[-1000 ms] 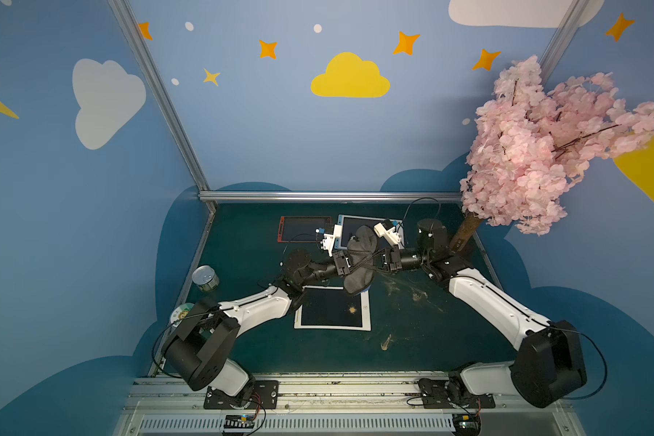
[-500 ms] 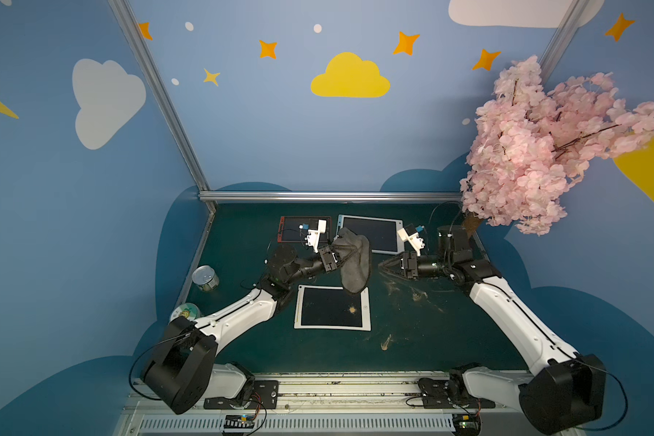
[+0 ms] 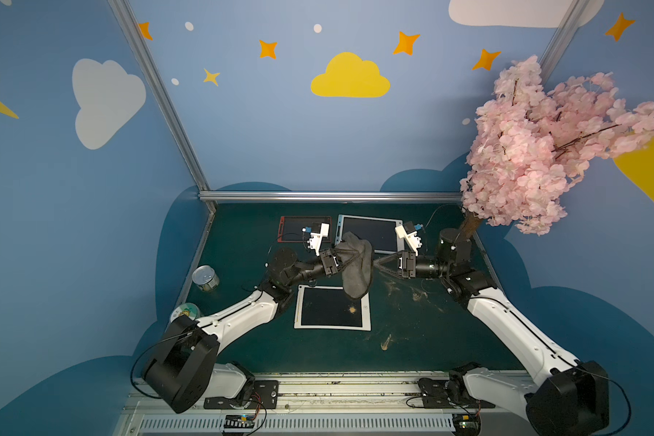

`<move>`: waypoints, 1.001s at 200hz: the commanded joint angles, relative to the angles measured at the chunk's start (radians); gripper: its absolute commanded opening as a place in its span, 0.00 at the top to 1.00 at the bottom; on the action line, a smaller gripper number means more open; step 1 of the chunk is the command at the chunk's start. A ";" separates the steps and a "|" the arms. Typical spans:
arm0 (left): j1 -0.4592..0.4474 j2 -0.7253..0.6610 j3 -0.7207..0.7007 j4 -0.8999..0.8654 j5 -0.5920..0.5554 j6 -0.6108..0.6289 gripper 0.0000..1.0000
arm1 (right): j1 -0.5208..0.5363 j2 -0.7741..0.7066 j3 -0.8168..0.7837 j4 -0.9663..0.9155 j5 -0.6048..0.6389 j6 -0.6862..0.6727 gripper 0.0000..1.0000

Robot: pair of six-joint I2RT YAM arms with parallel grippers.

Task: Wipe the drawing tablet
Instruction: Pick up the cleaning item at the center of the board.

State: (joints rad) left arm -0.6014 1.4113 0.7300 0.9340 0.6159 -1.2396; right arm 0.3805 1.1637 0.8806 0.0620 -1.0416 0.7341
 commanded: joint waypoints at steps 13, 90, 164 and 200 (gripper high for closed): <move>-0.049 0.064 0.063 0.175 0.045 -0.086 0.97 | 0.014 0.053 0.024 0.117 0.016 0.045 0.09; -0.050 0.205 0.104 0.463 0.064 -0.310 0.97 | 0.072 0.090 0.011 0.136 0.016 0.041 0.09; -0.033 0.186 0.109 0.407 0.061 -0.285 0.97 | 0.111 0.139 0.012 0.212 -0.064 0.117 0.30; -0.012 0.173 0.114 0.402 0.068 -0.293 0.97 | 0.111 0.132 -0.010 0.187 -0.092 0.095 0.66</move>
State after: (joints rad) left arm -0.6254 1.6249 0.8185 1.2991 0.6682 -1.5345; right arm 0.4885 1.2922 0.8837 0.2630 -1.1023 0.8394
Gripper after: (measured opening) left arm 0.130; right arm 0.445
